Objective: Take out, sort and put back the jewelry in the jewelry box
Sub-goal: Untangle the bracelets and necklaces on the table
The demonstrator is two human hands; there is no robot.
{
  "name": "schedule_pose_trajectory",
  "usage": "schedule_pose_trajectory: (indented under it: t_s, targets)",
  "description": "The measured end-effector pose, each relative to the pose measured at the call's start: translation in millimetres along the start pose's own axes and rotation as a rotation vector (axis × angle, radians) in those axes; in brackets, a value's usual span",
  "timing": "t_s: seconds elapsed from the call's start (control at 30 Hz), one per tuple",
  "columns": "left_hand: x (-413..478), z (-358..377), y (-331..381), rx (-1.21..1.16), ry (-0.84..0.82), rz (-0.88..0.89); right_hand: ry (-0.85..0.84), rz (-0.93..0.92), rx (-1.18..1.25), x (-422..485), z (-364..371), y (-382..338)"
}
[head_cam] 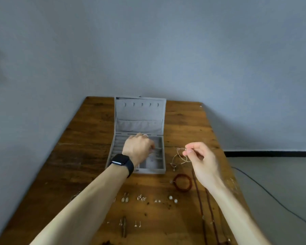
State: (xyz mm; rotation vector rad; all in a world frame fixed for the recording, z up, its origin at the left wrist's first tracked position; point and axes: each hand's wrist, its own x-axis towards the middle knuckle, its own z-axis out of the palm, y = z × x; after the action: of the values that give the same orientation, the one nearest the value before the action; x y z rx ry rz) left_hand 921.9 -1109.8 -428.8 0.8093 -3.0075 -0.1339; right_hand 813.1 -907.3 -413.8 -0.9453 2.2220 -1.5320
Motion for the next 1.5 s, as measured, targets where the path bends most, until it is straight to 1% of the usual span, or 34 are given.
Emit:
schedule_pose_trajectory:
  t_s: [0.1, 0.2, 0.33, 0.47, 0.57, 0.67, 0.8, 0.93, 1.0, 1.07, 1.17, 1.23, 1.37, 1.5]
  targets:
    - [17, 1, 8, 0.101, -0.096, -0.001, 0.034, 0.018, 0.063, -15, -15, 5]
    - [25, 5, 14, 0.198, -0.168, 0.014, 0.029, 0.058, 0.092, -29, -29, 12]
    - [26, 5, 24, 0.326, -0.15, 0.083, 0.033, 0.094, 0.082, -48, -42, 22]
    - [18, 8, 31, 0.504, -0.078, 0.167, 0.061, 0.123, 0.092, -63, -49, 28]
    - [15, 14, 30, 0.484, -0.062, 0.132, 0.051, 0.16, 0.109, -74, -51, 30]
    - [15, 16, 30, 0.465, -0.068, 0.115, -0.001, 0.2, 0.107, -86, -50, 29]
    - [16, 16, 36, 0.487, -0.067, 0.142, -0.117, 0.235, 0.049, -109, -39, 27]
    - [15, 19, 37, 0.477, -0.06, 0.15, -0.28, 0.263, 0.027, -126, -22, 26]
    - [15, 19, 35, 0.477, -0.051, 0.148, -0.284, 0.279, 0.013, -128, -17, 31]
    - [14, 19, 35, 0.492, -0.052, 0.161, -0.228, 0.279, -0.087, -129, -14, 42]
    - [15, 16, 34, 0.513, -0.071, 0.191, -0.168, 0.22, -0.328, -131, -12, 56]
    - [15, 16, 32, 0.514, -0.077, 0.192, -0.163, 0.136, -0.418, -131, -12, 61]
    - [16, 16, 27, 0.497, -0.071, 0.177, -0.135, -0.016, -0.498, -127, -12, 66]
    - [15, 12, 21, 0.448, -0.044, 0.169, -0.106, -0.093, -0.533, -123, -8, 66]
